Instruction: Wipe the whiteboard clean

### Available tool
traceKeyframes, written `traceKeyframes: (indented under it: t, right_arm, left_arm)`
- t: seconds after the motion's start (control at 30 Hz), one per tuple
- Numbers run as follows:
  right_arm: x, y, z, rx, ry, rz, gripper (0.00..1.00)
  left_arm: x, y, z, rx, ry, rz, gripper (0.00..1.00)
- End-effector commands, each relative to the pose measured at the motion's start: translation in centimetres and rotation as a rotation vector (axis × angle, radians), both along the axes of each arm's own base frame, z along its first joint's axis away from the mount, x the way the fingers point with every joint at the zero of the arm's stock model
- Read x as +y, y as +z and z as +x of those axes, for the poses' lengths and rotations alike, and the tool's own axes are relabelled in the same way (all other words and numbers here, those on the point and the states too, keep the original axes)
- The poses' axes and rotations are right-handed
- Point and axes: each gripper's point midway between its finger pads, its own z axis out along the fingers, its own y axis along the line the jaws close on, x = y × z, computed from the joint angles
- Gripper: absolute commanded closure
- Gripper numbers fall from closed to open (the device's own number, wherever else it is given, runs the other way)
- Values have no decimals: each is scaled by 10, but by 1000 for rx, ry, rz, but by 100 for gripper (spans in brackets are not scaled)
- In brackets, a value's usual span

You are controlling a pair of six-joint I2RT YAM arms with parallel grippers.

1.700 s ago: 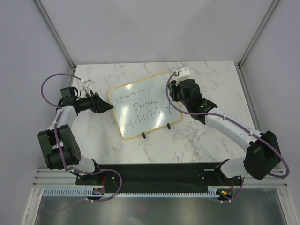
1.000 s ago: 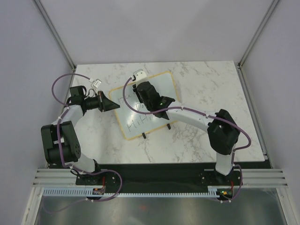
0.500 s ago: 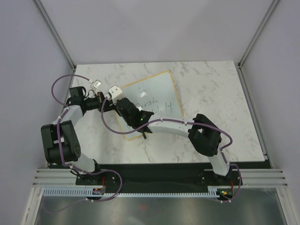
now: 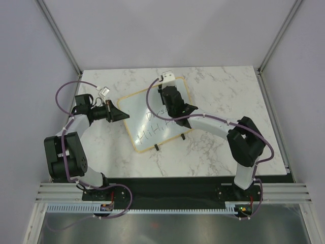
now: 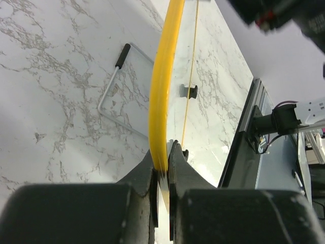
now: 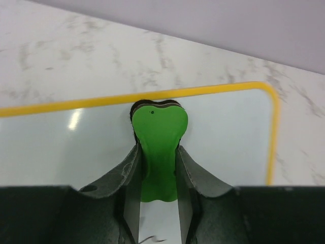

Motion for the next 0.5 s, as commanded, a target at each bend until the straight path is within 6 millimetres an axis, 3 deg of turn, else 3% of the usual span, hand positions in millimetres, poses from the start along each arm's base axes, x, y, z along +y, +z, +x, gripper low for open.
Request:
traceKeyframes:
  t: [0.0, 0.1, 0.2, 0.23, 0.27, 0.3, 0.33, 0.4, 0.47]
  right_arm:
    - [-53, -15, 15, 33, -137, -20, 100]
    - [-28, -16, 12, 51, -49, 5, 100]
    - [17, -16, -5, 40, 51, 11, 100]
    - [45, -18, -21, 52, 139, 34, 100]
    - [56, -18, -28, 48, 159, 46, 100]
    - [84, -15, -47, 48, 251, 71, 100]
    - [97, -16, -54, 50, 278, 81, 100]
    - [116, -18, -68, 66, 330, 102, 100]
    - [123, -21, -70, 82, 349, 130, 100]
  left_arm:
    - [26, -10, 33, -276, 58, 277, 98]
    - [26, -10, 33, -270, 60, 278, 98]
    - [26, -8, 34, -269, 64, 277, 98]
    - [27, -8, 35, -269, 67, 280, 98]
    - [28, -8, 35, -269, 69, 281, 98]
    - [27, -7, 35, -271, 68, 281, 98]
    - [28, -7, 37, -269, 75, 288, 98]
    - [30, -7, 38, -267, 82, 292, 98]
    - [29, -6, 37, -268, 81, 293, 98]
